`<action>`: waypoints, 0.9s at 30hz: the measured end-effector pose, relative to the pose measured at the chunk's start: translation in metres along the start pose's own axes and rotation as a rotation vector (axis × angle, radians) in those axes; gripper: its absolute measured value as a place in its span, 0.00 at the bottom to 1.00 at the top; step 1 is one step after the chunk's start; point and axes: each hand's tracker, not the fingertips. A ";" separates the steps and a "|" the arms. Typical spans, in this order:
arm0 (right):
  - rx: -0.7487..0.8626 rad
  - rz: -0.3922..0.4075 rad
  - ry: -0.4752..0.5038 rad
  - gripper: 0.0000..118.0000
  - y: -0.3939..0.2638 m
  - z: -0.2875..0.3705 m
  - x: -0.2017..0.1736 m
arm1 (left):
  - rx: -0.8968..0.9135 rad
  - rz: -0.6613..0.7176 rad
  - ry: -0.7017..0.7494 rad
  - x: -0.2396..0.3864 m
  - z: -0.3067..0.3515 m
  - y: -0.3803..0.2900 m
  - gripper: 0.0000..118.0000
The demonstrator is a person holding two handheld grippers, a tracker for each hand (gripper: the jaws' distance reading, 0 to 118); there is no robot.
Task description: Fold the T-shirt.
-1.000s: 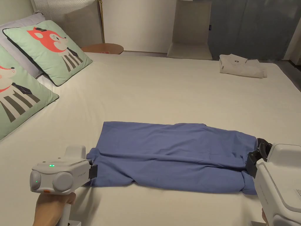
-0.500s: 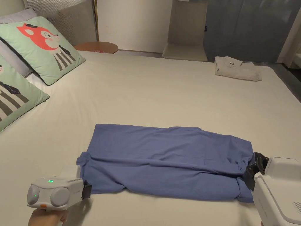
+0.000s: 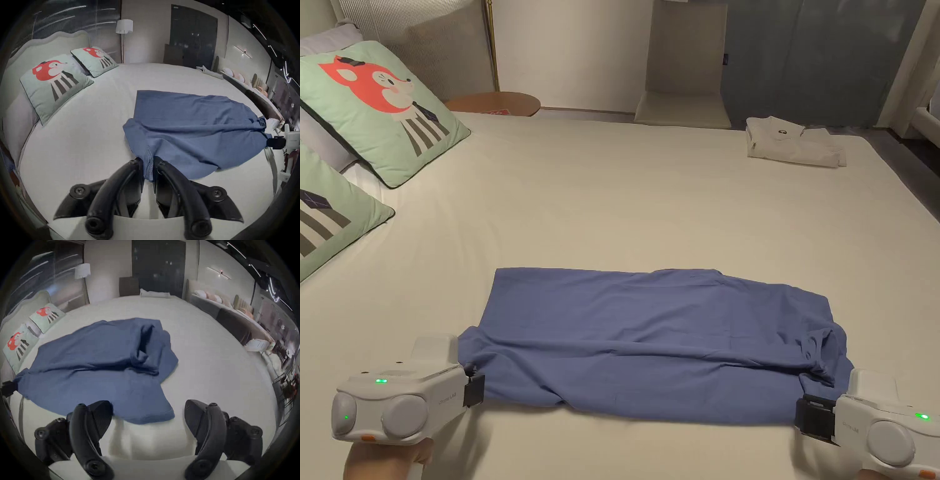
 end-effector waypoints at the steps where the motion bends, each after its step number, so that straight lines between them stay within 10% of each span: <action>1: -0.003 -0.006 0.002 0.82 -0.001 -0.006 0.000 | -0.001 0.002 -0.002 0.000 0.000 0.000 0.05; 3: -0.005 -0.024 0.033 0.70 0.000 -0.009 0.000 | -0.011 0.007 -0.003 -0.003 -0.003 -0.001 0.05; 7: -0.015 -0.032 0.112 0.11 -0.004 -0.004 -0.003 | -0.021 0.018 -0.002 -0.005 -0.005 -0.005 0.05; 27: 0.048 -0.047 0.103 0.10 -0.121 0.104 0.018 | -0.129 0.045 -0.009 -0.033 0.067 -0.090 0.05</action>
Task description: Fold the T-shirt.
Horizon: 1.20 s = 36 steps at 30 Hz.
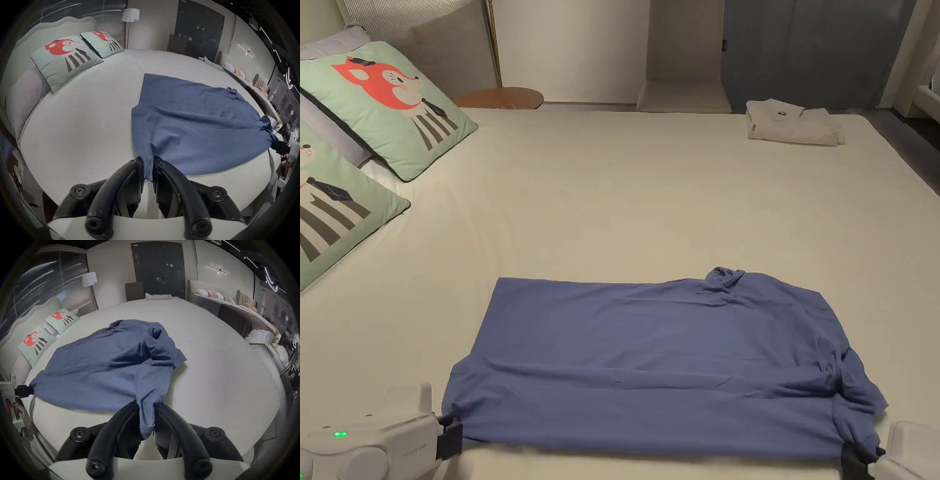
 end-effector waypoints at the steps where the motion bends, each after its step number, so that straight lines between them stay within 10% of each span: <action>1: -0.006 0.006 -0.009 0.10 -0.006 -0.001 -0.001 | -0.014 -0.009 0.006 0.000 -0.002 -0.004 0.05; 8: -0.023 -0.028 -0.031 0.11 -0.017 -0.003 -0.005 | -0.017 0.016 0.040 -0.002 -0.016 -0.012 0.13; 13: 0.067 0.052 -0.063 0.88 0.013 0.020 -0.024 | 0.037 0.003 0.035 0.012 -0.002 0.000 0.88; 26: 0.602 0.158 0.022 0.90 0.108 0.094 -0.097 | 0.702 0.000 -0.072 0.100 0.102 0.072 0.89; 30: 0.640 0.151 0.042 0.74 0.115 0.100 -0.107 | 0.763 -0.024 -0.052 0.115 0.111 0.075 0.71; 32: 0.655 0.152 0.039 0.43 0.116 0.099 -0.111 | 0.779 -0.054 -0.048 0.118 0.108 0.075 0.36; 33: 0.661 0.152 0.036 0.13 0.117 0.097 -0.112 | 0.780 -0.066 -0.042 0.120 0.106 0.076 0.03; 36: 0.673 0.163 0.018 0.00 0.115 0.085 -0.112 | 0.761 -0.101 -0.037 0.122 0.098 0.078 0.00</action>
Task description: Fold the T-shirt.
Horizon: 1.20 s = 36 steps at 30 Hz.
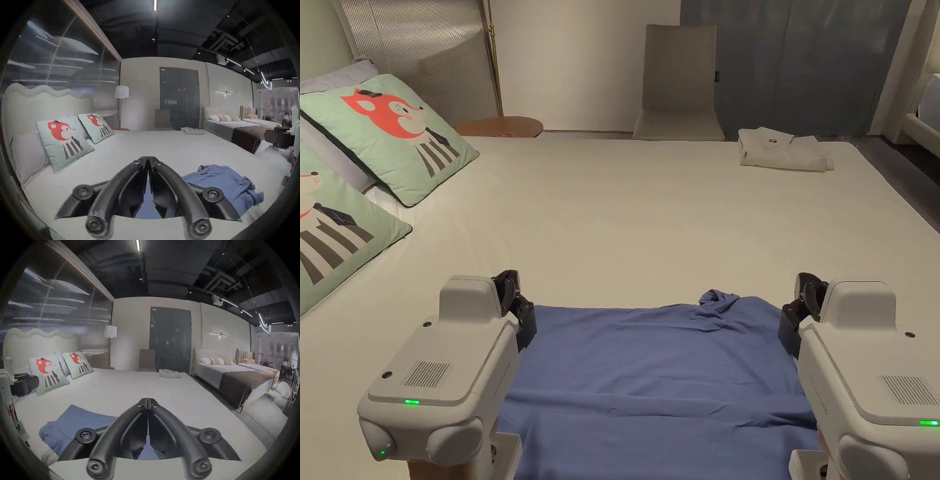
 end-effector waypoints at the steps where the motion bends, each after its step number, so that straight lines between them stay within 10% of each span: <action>1: -0.003 0.008 0.009 0.00 -0.001 -0.001 0.000 | -0.011 -0.006 -0.015 0.000 -0.002 -0.001 0.00; 24: -0.098 0.026 0.000 0.00 -0.011 -0.128 0.013 | -0.583 0.110 -0.086 -0.088 -0.249 -0.022 0.01; 26: -0.116 0.018 0.003 0.00 -0.014 -0.143 0.015 | -0.625 0.134 -0.054 -0.097 -0.276 -0.036 0.13; 28: -0.130 0.023 -0.001 0.00 -0.018 -0.155 0.016 | -0.686 0.161 -0.035 -0.103 -0.296 -0.048 0.57; 30: -0.140 0.027 -0.003 0.00 -0.021 -0.164 0.019 | -0.744 0.146 -0.019 -0.108 -0.313 -0.061 0.79; 33: -0.161 0.030 -0.006 0.00 -0.028 -0.175 0.022 | -0.780 0.104 0.057 -0.112 -0.332 -0.077 0.75; 36: -0.184 0.030 -0.015 0.00 -0.042 -0.185 0.025 | -0.823 0.099 0.050 -0.113 -0.339 -0.088 0.42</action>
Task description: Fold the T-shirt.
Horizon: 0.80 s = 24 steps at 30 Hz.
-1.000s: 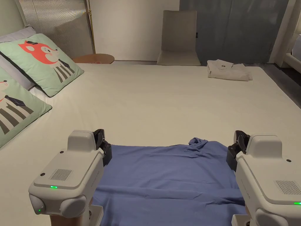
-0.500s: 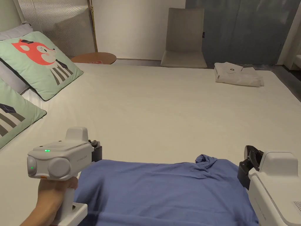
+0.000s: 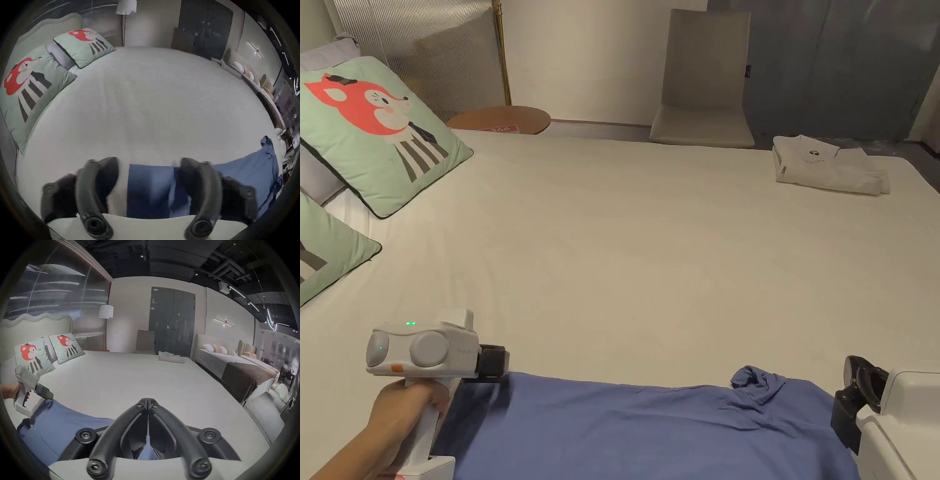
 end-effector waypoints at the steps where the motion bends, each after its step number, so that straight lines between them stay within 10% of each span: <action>1: -0.007 -0.001 -0.003 0.00 -0.003 -0.002 0.002 | -0.013 -0.006 -0.011 0.002 -0.002 -0.003 0.35; 5: -0.039 -0.011 -0.014 0.00 -0.001 0.003 0.007 | 0.012 -0.076 0.026 0.016 -0.002 -0.018 0.30; 7: -0.052 -0.017 -0.018 0.00 -0.012 -0.002 0.013 | 0.005 -0.067 0.001 0.018 0.000 -0.017 0.03; 15: -0.212 -0.113 -0.046 0.02 -0.006 -0.040 0.065 | 0.128 -0.115 0.024 0.020 0.047 -0.019 0.02; 19: -0.403 -0.158 -0.052 0.75 -0.012 -0.096 0.100 | 0.173 -0.127 0.006 0.016 0.074 -0.019 0.02; 24: -0.577 -0.135 -0.042 0.84 -0.026 -0.140 0.108 | 0.197 -0.112 -0.017 0.011 0.087 -0.019 0.02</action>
